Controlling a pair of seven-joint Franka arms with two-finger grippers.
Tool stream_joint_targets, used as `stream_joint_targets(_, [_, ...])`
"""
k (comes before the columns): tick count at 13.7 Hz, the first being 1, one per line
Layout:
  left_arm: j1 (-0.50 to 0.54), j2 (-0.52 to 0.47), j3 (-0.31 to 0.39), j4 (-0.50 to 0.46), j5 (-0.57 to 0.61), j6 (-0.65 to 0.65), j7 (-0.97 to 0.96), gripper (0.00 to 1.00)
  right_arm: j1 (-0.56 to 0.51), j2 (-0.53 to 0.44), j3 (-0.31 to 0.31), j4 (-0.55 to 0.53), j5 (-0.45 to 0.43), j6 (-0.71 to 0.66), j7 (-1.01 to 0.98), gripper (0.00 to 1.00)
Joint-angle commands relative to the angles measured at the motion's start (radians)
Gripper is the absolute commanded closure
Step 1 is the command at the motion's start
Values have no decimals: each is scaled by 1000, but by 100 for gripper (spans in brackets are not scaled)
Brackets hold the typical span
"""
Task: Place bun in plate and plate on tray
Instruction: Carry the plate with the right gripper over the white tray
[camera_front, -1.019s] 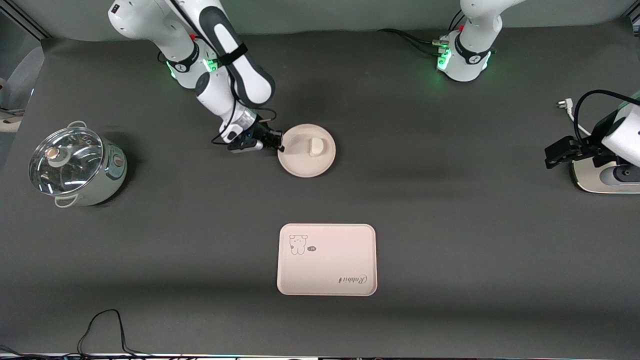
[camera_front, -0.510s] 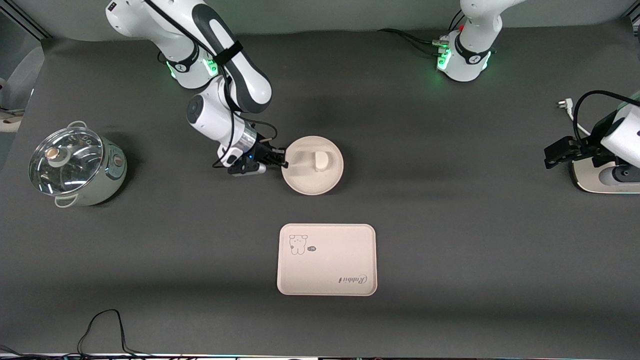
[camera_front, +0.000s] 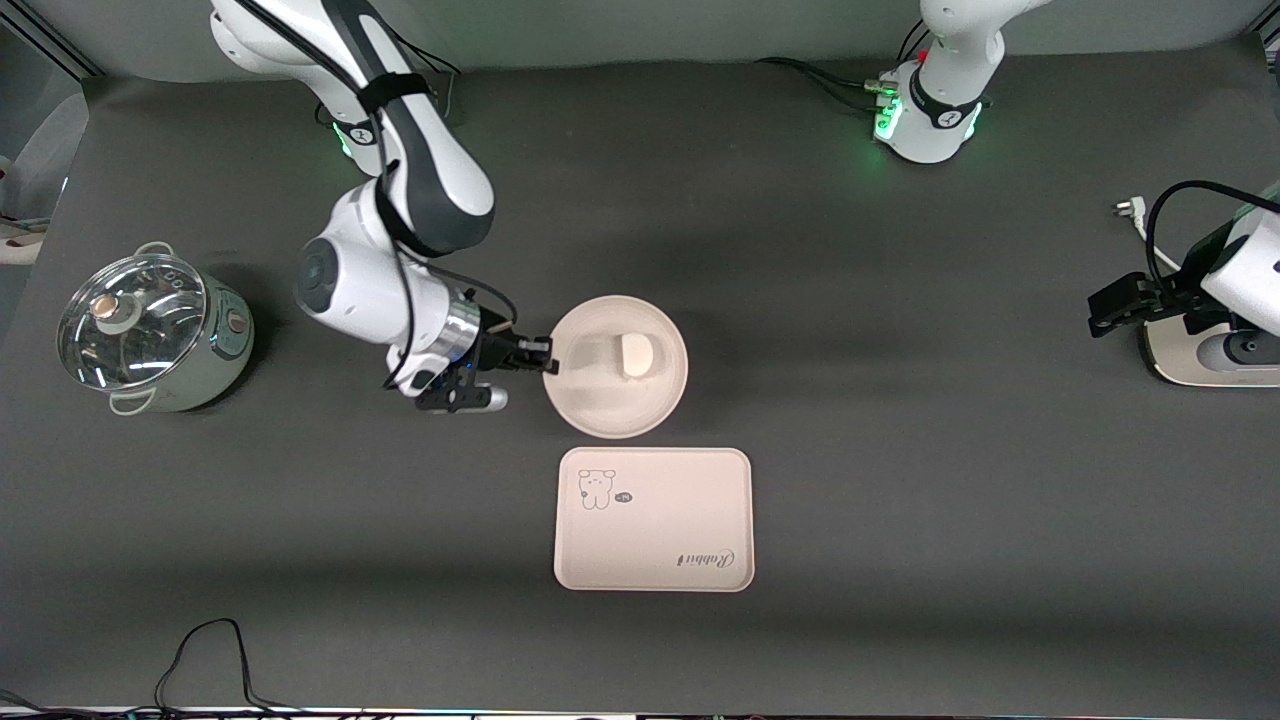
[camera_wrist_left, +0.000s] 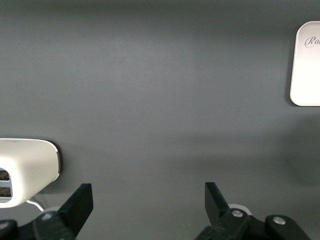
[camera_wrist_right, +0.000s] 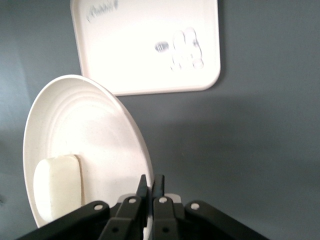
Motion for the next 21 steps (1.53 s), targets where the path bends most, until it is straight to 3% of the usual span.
stream_joint_targets(1, [5,-43,7,-30,-17,-15,18,0,-24,171,-41,279,-25,-136,48,100])
stream_joint_targets(6, [5,-42,8,-29,-18,-4,18,0,-123,448,-32,662,-14,-218,92,100])
stream_joint_targets(9, [5,-42,8,-29,-18,-1,18,0,-204,611,47,817,-13,-190,97,100])
stream_joint_targets(12, [5,-42,10,-29,-18,-2,18,0,-261,690,153,822,-13,-36,100,100])
stream_joint_targets(17, [5,-43,20,-29,-18,-13,18,0,-260,760,197,822,-11,107,137,100])
stream_joint_targets(21, [3,-42,20,-27,-18,2,18,0,-260,777,226,822,-13,146,167,100])
